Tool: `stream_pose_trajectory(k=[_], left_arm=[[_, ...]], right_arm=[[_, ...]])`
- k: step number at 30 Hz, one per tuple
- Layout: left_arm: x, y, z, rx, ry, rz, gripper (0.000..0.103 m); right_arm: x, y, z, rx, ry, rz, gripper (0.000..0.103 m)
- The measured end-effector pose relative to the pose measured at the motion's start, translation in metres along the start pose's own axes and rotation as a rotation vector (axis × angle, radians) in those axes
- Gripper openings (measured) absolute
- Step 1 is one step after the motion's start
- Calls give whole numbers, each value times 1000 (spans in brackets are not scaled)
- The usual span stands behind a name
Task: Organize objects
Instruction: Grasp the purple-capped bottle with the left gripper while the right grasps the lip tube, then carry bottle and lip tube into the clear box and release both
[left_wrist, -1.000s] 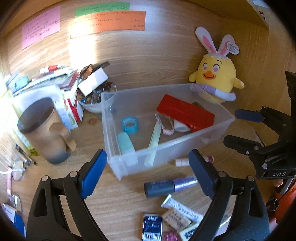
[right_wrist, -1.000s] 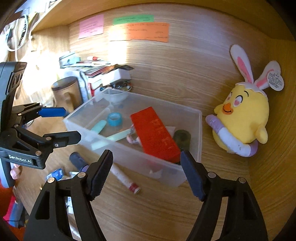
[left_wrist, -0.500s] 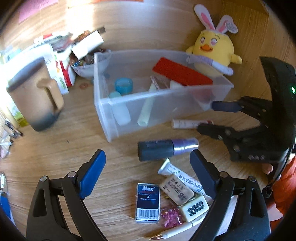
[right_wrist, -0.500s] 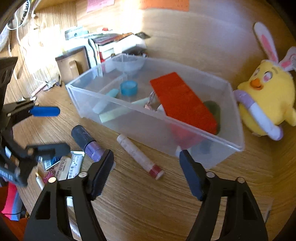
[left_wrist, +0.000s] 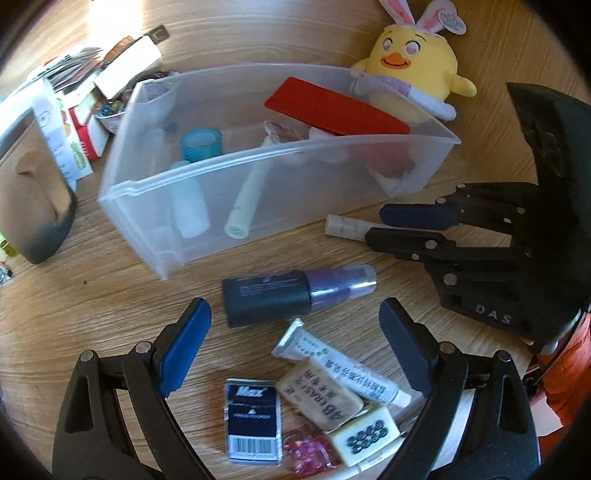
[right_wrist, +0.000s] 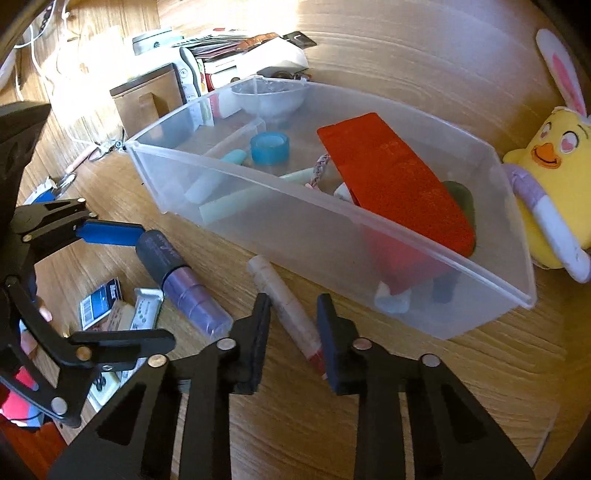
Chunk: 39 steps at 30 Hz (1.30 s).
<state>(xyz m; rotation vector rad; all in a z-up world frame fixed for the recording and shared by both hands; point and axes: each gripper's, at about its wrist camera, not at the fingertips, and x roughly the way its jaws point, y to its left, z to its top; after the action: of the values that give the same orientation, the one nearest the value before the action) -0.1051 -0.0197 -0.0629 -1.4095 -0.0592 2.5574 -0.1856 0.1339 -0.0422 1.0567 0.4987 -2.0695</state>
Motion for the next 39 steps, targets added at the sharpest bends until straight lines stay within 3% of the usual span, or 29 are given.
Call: stream_pose_trajectory(k=[10, 18, 24, 30, 39], left_arm=[[17, -21, 12, 63, 29, 66, 94], [21, -31, 8, 133, -4, 125, 92], [18, -31, 6, 136, -22, 125, 90], [0, -26, 8, 102, -83, 104, 90], [-43, -25, 11, 83, -201, 105, 90]], right_arm=[[-20, -11, -24, 37, -20, -1, 14], [-28, -18, -37, 55, -14, 6, 14], [-17, -18, -32, 70, 3, -2, 14], [-18, -10, -31, 68, -24, -5, 14], [-55, -2, -22, 81, -139, 10, 14]])
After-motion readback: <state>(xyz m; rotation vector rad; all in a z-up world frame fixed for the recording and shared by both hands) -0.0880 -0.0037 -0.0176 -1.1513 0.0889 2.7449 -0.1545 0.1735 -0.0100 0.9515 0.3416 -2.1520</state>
